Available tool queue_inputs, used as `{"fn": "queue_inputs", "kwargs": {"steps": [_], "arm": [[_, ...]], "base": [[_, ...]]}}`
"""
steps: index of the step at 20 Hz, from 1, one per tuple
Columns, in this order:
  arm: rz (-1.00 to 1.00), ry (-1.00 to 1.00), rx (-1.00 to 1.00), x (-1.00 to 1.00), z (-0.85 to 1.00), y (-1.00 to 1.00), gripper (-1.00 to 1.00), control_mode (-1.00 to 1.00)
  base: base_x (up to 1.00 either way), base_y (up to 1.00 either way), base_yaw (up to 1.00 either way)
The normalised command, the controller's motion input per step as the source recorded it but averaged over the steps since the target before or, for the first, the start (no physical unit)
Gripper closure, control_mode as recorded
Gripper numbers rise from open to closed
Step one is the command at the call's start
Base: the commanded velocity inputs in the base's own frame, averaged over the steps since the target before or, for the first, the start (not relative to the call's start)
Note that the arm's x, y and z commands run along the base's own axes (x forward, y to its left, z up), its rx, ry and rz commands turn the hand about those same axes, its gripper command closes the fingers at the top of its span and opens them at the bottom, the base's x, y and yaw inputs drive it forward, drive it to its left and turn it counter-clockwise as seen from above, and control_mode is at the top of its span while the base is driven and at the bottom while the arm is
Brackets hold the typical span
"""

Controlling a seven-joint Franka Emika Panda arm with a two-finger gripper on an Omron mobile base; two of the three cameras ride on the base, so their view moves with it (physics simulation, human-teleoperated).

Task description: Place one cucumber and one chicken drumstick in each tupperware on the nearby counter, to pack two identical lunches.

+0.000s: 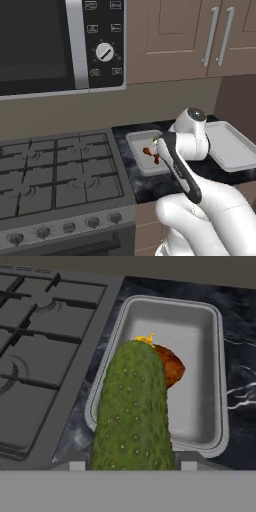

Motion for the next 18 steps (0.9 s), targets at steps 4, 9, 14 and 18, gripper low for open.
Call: {"fn": "queue_inputs", "kwargs": {"steps": [4, 9, 14, 18], "arm": [[0.00, 0.00, 0.00, 0.68, -0.44, 0.05, 1.00, -1.00], [0.00, 0.02, 0.00, 0.58, -0.35, 0.15, 1.00, -1.00], [0.00, 0.04, 0.00, 0.49, -0.28, 0.16, 1.00, -1.00], [0.00, 0.04, 0.00, 0.38, -0.28, 0.01, 1.00, -1.00]], "base": [[0.00, 0.00, 0.00], [0.00, 0.00, 0.00], [0.00, 0.00, 0.00], [0.00, 0.00, 0.00]]}}
